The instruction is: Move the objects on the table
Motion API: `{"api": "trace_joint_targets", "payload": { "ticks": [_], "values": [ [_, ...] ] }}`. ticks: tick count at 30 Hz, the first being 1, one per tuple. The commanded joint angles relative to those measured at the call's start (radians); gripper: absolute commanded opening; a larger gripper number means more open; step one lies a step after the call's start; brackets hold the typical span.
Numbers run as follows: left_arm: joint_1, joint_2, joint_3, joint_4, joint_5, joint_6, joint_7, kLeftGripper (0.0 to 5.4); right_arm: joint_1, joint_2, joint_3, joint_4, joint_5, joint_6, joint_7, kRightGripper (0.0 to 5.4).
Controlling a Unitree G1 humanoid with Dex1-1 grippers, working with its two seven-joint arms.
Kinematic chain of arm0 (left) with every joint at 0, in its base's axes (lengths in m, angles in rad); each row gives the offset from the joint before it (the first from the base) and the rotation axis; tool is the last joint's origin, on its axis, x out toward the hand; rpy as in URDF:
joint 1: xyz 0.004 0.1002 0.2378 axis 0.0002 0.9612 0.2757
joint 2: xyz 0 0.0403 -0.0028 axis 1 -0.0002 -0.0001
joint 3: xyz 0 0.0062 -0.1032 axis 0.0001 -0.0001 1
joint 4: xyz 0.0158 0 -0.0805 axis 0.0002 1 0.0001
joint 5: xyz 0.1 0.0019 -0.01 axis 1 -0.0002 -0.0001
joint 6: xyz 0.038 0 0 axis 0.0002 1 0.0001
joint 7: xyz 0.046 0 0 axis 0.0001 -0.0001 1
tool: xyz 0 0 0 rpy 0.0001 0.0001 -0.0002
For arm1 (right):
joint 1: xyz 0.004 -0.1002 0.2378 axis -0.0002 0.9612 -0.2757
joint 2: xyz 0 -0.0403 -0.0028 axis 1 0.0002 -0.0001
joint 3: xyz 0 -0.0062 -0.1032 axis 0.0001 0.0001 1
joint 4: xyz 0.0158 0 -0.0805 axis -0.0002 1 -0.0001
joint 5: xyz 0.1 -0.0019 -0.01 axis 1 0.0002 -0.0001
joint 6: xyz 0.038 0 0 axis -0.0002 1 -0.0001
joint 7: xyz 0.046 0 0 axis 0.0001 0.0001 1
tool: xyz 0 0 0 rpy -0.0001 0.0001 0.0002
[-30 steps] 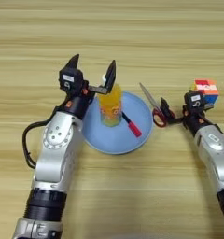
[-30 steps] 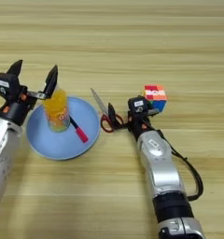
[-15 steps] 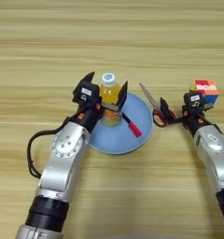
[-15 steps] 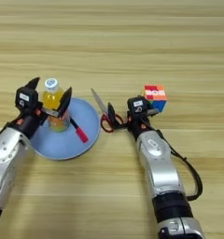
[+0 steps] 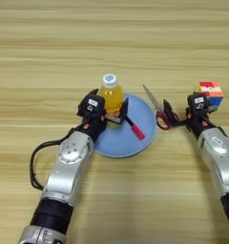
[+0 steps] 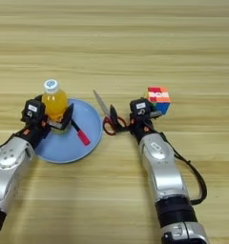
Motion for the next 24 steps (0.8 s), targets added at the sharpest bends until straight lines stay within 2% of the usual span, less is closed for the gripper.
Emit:
{"api": "trace_joint_targets", "payload": {
  "ticks": [1,14,24],
  "values": [
    [-0.004,-0.004,0.004,0.009,0.01,-0.013,0.001,4.73,-0.009,0.0,-0.002,-0.002,0.002,-0.005,0.0,5.4],
    [-0.011,0.0,0.026,-0.003,-0.007,-0.028,-0.004,3.44,-0.009,-0.001,-0.002,0.002,0.002,-0.006,-0.001,5.4],
    [-0.046,0.015,0.099,-0.033,-0.033,-0.037,-0.004,3.37,-0.011,0.0,-0.001,0.004,-0.001,-0.006,-0.003,5.4]
  ]
}}
